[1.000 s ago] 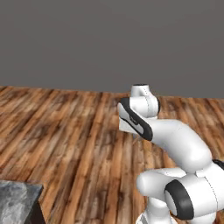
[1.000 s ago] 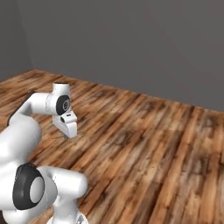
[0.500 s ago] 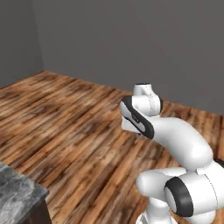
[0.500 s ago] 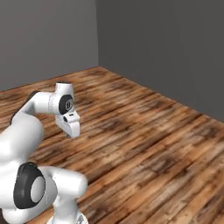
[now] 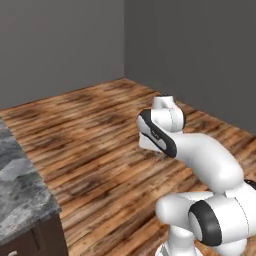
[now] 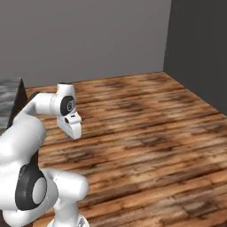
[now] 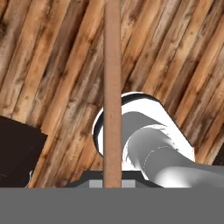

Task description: Take a straw from the drawer in front and place it inside the glass cup on the dining counter.

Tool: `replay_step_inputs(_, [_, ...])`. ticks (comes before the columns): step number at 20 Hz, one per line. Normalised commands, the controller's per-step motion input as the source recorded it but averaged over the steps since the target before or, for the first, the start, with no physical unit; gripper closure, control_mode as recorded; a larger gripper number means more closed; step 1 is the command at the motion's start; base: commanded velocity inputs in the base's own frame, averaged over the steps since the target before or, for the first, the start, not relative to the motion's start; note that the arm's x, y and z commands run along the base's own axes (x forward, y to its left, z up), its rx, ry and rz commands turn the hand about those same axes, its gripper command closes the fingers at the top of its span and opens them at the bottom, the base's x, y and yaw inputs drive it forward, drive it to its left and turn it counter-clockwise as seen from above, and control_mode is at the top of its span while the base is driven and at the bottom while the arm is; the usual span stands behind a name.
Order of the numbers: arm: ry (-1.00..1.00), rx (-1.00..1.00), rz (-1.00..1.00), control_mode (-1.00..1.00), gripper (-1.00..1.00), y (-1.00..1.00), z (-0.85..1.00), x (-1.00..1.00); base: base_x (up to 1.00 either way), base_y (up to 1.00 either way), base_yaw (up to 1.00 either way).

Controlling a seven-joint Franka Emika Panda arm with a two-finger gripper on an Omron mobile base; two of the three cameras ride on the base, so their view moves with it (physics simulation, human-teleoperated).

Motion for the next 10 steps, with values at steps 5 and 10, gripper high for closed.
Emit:
replay_step_inputs(5, [0.00, 0.00, 0.00, 1.00, 1.00, 0.00, 0.00, 0.00, 0.17, -0.29, 0.65])
replay_step_inputs(10, [0.00, 0.00, 0.00, 1.00, 1.00, 0.00, 0.00, 0.00, 0.19, -0.37, 0.63])
